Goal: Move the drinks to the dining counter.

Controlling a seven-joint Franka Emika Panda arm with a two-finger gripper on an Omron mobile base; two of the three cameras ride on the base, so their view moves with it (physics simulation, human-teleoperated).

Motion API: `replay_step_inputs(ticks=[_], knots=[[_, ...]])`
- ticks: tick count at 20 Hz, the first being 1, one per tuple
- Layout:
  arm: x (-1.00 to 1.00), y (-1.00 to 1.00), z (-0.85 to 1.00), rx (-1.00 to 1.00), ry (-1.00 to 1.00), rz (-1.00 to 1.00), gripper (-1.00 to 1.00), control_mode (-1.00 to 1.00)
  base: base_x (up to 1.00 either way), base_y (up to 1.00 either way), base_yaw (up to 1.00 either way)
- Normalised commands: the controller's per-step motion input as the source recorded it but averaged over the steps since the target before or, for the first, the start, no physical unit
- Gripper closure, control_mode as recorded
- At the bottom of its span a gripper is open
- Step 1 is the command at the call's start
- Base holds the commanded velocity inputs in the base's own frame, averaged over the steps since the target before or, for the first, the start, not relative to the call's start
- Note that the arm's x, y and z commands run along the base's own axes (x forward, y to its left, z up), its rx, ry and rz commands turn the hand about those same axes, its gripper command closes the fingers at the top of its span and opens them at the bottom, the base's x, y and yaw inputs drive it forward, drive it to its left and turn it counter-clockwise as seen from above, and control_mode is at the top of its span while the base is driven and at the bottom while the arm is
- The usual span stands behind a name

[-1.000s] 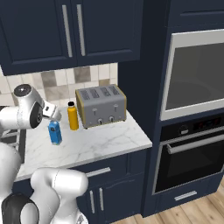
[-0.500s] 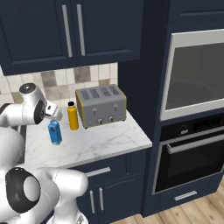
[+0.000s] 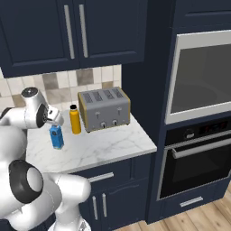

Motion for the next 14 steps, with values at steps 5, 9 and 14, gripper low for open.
replay_step_inputs(ticks=[5,9,14], knots=[[0.08,0.0,-0.2,0.0,0.0,0.0,-1.0,-1.0,0.0,0.0,0.0],[0.04,0.0,-0.19,0.0,0.0,0.0,-1.0,-1.0,0.0,0.0,0.0],[0.06,0.0,-0.17,0.0,0.0,0.0,-1.0,-1.0,0.0,0.0,0.0]])
